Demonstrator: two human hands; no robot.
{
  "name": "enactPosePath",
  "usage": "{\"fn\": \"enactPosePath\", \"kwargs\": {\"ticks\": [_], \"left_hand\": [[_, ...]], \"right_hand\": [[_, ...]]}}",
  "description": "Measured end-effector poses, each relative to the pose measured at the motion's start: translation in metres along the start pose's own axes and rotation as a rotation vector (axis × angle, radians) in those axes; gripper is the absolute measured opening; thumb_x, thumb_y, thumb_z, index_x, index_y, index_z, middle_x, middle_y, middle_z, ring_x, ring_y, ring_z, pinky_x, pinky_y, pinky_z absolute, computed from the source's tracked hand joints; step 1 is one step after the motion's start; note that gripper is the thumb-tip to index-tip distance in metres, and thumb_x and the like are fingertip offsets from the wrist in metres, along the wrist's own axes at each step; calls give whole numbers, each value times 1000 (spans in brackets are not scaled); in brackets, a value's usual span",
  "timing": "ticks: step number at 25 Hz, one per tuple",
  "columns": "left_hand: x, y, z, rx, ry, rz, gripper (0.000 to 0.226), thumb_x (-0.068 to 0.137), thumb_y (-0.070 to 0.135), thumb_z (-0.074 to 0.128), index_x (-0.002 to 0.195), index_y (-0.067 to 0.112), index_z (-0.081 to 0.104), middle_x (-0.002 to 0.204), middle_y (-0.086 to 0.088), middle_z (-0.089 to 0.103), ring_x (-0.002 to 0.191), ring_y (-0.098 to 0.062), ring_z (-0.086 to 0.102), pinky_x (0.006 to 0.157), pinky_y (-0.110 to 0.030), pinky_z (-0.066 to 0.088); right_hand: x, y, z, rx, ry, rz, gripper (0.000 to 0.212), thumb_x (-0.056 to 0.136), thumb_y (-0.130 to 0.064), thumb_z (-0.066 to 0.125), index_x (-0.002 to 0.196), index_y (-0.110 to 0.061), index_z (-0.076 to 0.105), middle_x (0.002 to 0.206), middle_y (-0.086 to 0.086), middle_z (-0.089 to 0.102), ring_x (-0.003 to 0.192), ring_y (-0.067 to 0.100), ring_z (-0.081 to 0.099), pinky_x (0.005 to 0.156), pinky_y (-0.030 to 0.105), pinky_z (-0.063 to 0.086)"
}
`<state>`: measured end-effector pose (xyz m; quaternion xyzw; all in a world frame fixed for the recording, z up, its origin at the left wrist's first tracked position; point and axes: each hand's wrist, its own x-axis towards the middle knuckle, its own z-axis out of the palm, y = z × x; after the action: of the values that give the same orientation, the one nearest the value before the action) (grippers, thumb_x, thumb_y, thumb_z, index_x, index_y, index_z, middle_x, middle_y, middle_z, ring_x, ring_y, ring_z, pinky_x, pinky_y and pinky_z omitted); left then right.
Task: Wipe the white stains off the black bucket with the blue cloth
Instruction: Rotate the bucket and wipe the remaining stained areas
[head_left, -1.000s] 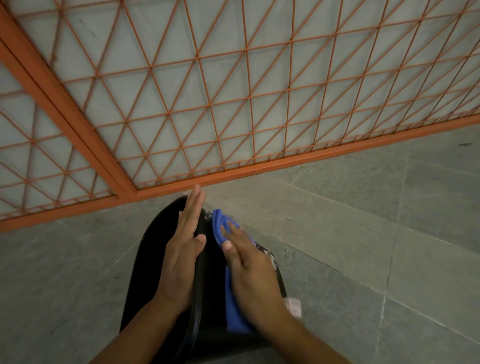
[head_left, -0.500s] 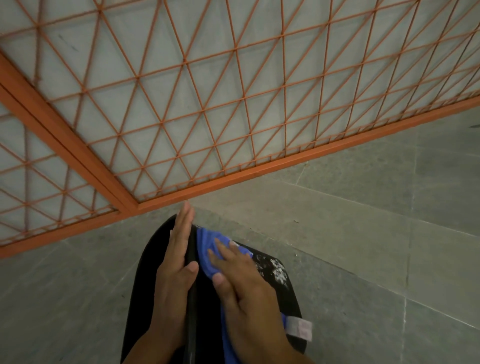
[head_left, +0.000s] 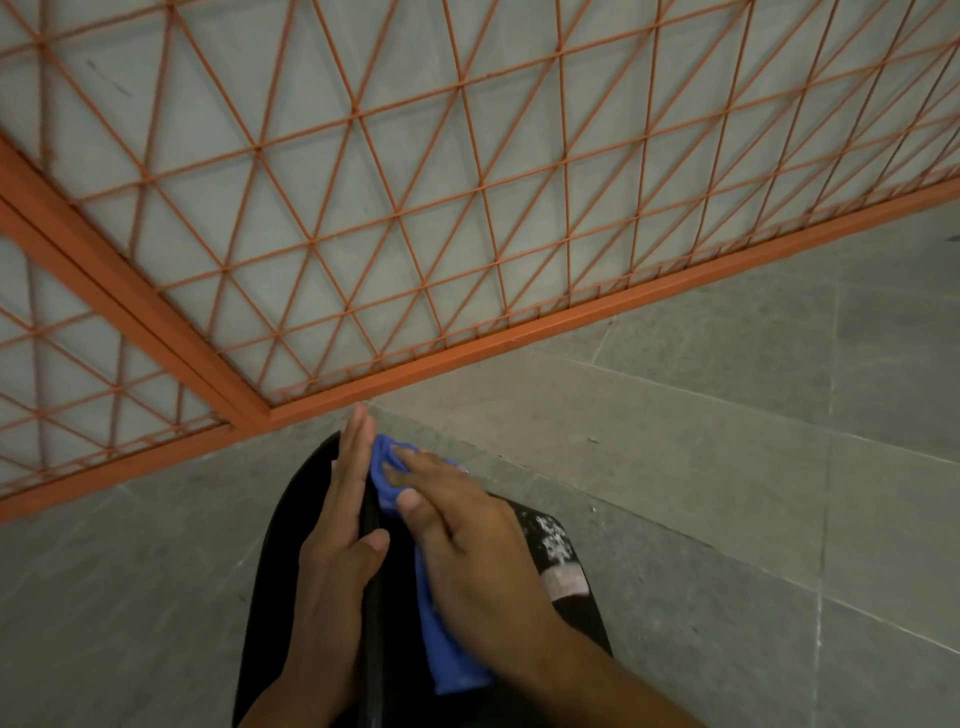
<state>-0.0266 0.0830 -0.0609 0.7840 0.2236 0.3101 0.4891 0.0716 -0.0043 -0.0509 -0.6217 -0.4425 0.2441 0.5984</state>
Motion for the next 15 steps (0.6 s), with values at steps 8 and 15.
{"fn": "enactPosePath", "kwargs": {"ticks": [8,15], "left_hand": [[2,8,10,177,-33,71,69,76,42,42,135,68,17,152,38,11,146,3,9,120,-39,5],[3,12,13,155,-15,44,65,76,45,43,132,71,22,153,34,13,147,-1,10,121,-53,7]], "right_hand": [[11,3,-3,-57,123,50,39,91,-40,33,112,-22,61,112,-6,65,103,3,56,93,24,43],[22,3,-6,-98,88,152,35,93,-35,34,88,-15,63,85,2,67,78,12,58,76,35,46]]}}
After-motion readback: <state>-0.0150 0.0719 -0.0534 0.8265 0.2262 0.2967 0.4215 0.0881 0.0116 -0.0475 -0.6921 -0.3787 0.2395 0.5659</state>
